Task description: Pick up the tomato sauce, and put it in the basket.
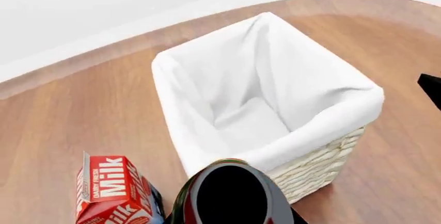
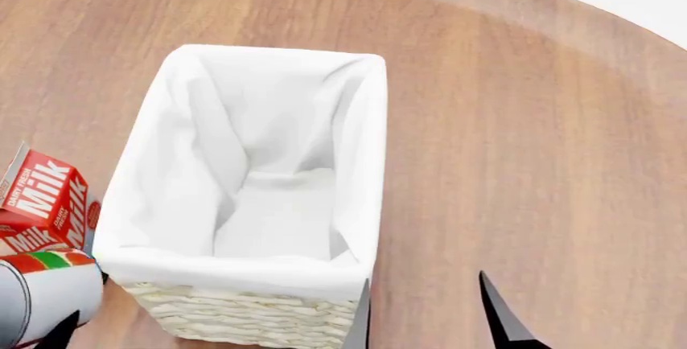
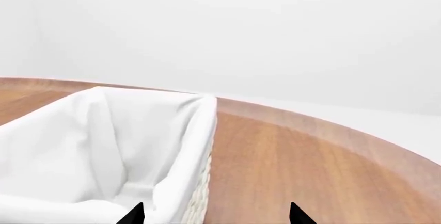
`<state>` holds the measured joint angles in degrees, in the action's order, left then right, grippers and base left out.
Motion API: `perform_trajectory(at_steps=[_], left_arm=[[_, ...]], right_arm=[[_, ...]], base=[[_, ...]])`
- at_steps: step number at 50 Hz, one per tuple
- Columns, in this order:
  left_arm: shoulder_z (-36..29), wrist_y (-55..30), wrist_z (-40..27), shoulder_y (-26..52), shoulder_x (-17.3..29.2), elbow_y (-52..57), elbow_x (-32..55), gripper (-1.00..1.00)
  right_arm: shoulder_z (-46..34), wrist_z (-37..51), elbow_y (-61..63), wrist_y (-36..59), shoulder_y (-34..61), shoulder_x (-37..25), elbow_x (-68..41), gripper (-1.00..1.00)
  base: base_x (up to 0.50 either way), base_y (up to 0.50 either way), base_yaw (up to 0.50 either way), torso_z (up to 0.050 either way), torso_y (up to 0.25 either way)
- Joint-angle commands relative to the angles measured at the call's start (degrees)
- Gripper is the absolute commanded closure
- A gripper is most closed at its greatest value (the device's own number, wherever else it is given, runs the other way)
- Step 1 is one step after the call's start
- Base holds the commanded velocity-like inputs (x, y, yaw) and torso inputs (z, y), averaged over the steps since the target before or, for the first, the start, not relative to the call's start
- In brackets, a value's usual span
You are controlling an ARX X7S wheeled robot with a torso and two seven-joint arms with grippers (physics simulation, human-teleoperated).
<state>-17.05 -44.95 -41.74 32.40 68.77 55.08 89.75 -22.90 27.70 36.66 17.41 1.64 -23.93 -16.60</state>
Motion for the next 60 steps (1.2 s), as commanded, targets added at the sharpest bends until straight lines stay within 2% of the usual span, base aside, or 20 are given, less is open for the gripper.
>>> perform_trajectory(at_steps=[1, 7, 20, 38, 51, 52, 56, 59, 60], left_arm=[[-7.5, -11.7, -0.4, 28.8, -12.1, -7.9, 7.5, 1.0], [-8.8, -13.9, -0.6, 34.5, -14.9, -11.0, 7.6, 1.0], [-11.7, -17.5, 1.5, 41.7, -20.1, -17.6, 3.8, 1.0], [-19.0, -19.9, 9.9, 48.3, -30.2, -30.4, -9.2, 1.0], [-25.7, -19.9, 20.4, 56.9, -37.3, -45.0, -20.1, 1.0], [-26.5, -18.3, 20.6, 55.0, -37.1, -44.6, -21.5, 1.0], [-28.3, -17.4, 22.9, 55.8, -38.5, -47.8, -24.1, 1.0], [-30.2, -16.9, 26.2, 56.8, -39.9, -50.8, -25.7, 1.0], [-31.7, -16.3, 29.3, 57.1, -40.3, -52.0, -26.7, 1.0]], right_arm=[[0.8, -1.7, -0.3, -0.6, 0.1, 1.2, 1.6, -1.0], [0.7, -1.7, -0.4, -0.6, 0.2, 1.2, 1.6, -1.0], [0.5, -1.5, -0.1, -0.3, 0.4, 1.0, 1.4, -1.0], [0.8, -1.4, -0.4, -0.6, 0.5, 0.8, 0.9, -1.0], [0.7, -1.4, -0.7, -0.8, 0.6, 0.7, 0.7, -1.0], [0.6, -1.3, -0.7, -0.7, 0.6, 0.7, 0.6, -1.0], [0.5, -1.3, -0.9, -0.8, 0.6, 0.7, 0.7, -1.0], [0.3, -1.4, -1.0, -0.9, 0.6, 0.8, 0.7, -1.0], [0.3, -1.3, -0.8, -0.8, 0.7, 0.8, 0.7, -1.0]], base=[[0.0, 0.0, 0.0, 0.0, 0.0], [0.0, 0.0, 0.0, 0.0, 0.0], [0.0, 0.0, 0.0, 0.0, 0.0], [0.0, 0.0, 0.0, 0.0, 0.0], [0.0, 0.0, 0.0, 0.0, 0.0], [0.0, 0.0, 0.0, 0.0, 0.0], [0.0, 0.0, 0.0, 0.0, 0.0], [0.0, 0.0, 0.0, 0.0, 0.0], [0.0, 0.0, 0.0, 0.0, 0.0]])
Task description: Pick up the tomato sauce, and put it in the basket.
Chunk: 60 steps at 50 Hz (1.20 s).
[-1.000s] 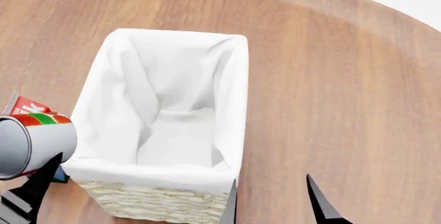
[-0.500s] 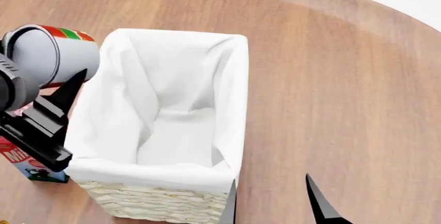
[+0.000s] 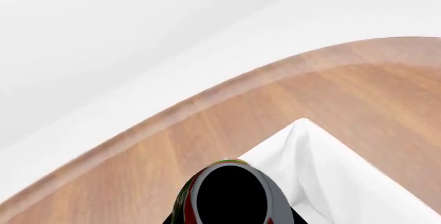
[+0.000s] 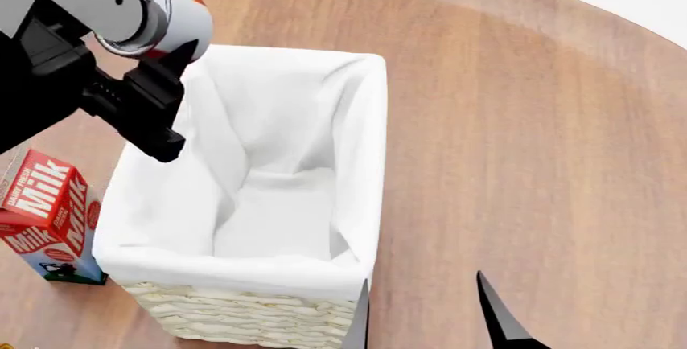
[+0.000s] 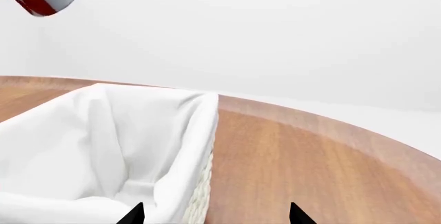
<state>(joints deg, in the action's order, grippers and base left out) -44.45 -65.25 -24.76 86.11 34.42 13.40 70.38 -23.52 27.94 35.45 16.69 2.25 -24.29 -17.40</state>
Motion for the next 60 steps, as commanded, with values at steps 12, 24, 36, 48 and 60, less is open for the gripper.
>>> perform_trajectory(at_steps=[12, 24, 36, 48, 60], left_arm=[[-10.5, 9.0, 23.0, 6.4, -10.3, -22.7, -14.9, 1.0], [-14.4, 10.4, 30.9, 11.2, -15.9, -35.3, -18.7, 1.0], [-17.2, 11.3, 35.6, 12.6, -21.1, -47.2, -21.1, 1.0], [-21.4, 15.4, 42.9, 14.3, -27.4, -62.0, -25.4, 1.0], [-24.6, 18.7, 48.2, 14.9, -32.2, -70.7, -28.3, 1.0]], right_arm=[[0.6, -1.7, -0.2, -0.3, 0.3, 1.2, 1.4, -1.0], [0.5, -1.6, -0.7, -0.5, 0.4, 1.1, 1.3, -1.0], [0.8, -1.3, -0.2, -0.2, 0.3, 0.8, 0.9, -1.0], [1.0, -1.3, -0.6, -0.6, 0.3, 0.6, 0.5, -1.0], [1.1, -1.2, -1.0, -1.0, 0.3, 0.5, 0.3, -1.0]], base=[[0.0, 0.0, 0.0, 0.0, 0.0], [0.0, 0.0, 0.0, 0.0, 0.0], [0.0, 0.0, 0.0, 0.0, 0.0], [0.0, 0.0, 0.0, 0.0, 0.0], [0.0, 0.0, 0.0, 0.0, 0.001]])
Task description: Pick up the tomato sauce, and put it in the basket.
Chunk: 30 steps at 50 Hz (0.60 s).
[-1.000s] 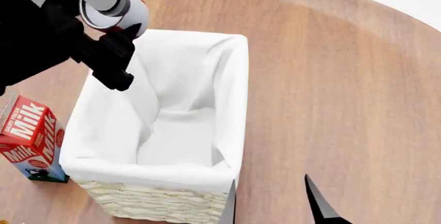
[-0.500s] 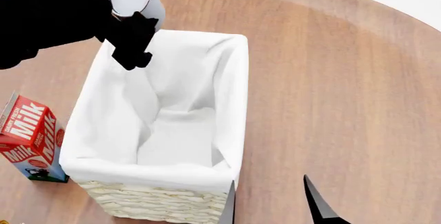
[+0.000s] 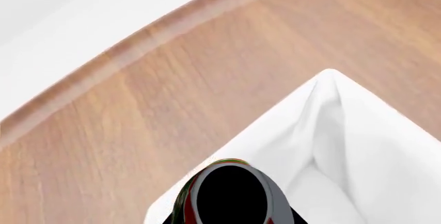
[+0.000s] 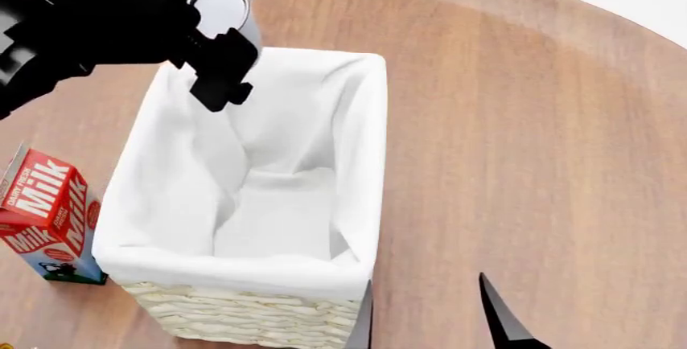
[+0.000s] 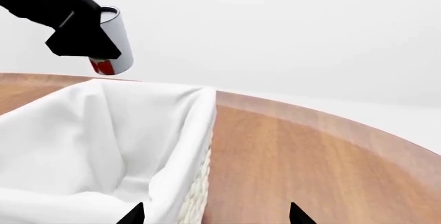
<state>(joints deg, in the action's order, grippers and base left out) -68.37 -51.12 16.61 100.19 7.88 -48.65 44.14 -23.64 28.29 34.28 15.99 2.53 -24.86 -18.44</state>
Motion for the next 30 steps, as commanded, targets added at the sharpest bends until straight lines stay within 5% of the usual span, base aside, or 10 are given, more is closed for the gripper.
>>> perform_trajectory(at_steps=[1, 30], left_arm=[[-0.8, 4.6, 7.2, 0.8, -6.1, -9.0, -2.1, 1.0], [-16.4, 9.0, 4.5, -1.0, -7.9, -10.4, 10.8, 1.0]], right_arm=[[1.2, -1.7, -0.1, -0.5, 0.0, 1.1, 1.4, -1.0], [0.8, -1.6, -0.5, -0.8, 0.3, 1.0, 1.1, -1.0]], base=[[0.0, 0.0, 0.0, 0.0, 0.0], [0.0, 0.0, 0.0, 0.0, 0.0]])
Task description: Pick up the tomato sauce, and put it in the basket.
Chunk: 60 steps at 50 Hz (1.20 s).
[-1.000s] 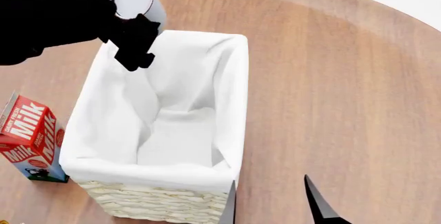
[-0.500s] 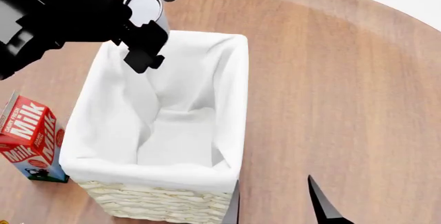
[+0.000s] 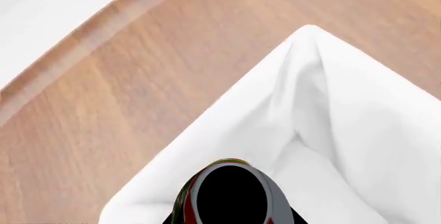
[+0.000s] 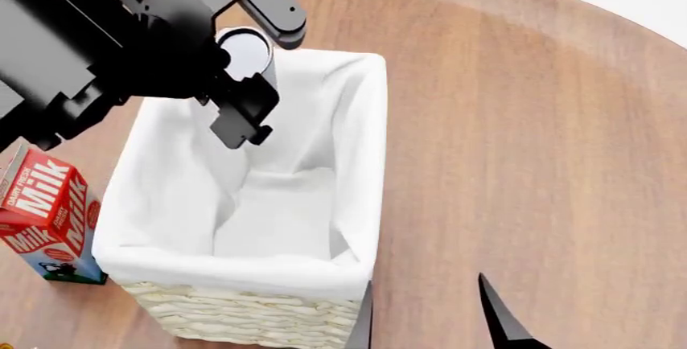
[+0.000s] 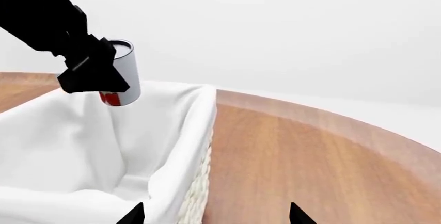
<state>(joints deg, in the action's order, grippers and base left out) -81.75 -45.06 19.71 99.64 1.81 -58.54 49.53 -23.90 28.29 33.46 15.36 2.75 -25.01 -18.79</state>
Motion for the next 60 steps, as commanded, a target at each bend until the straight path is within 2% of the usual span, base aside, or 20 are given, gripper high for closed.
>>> perform_trajectory(at_steps=[1, 18, 60], left_arm=[[-3.5, 3.0, 1.1, -0.6, -1.8, -0.4, 5.5, 1.0], [-5.6, 3.5, 0.1, -2.2, -1.8, 1.2, 6.9, 1.0], [-5.5, 5.1, -1.3, -8.0, -1.8, 2.4, 6.0, 1.0]], right_arm=[[1.0, -1.6, 0.3, -0.2, 0.1, 1.1, 1.5, -1.0], [0.8, -1.2, 0.7, 0.1, 0.1, 0.9, 1.4, -1.0], [0.8, -0.8, 0.3, -0.5, 0.1, 0.5, 1.1, -1.0]], base=[[0.0, 0.0, 0.0, 0.0, 0.0], [0.0, 0.0, 0.0, 0.0, 0.001], [0.0, 0.0, 0.0, 0.0, 0.0]])
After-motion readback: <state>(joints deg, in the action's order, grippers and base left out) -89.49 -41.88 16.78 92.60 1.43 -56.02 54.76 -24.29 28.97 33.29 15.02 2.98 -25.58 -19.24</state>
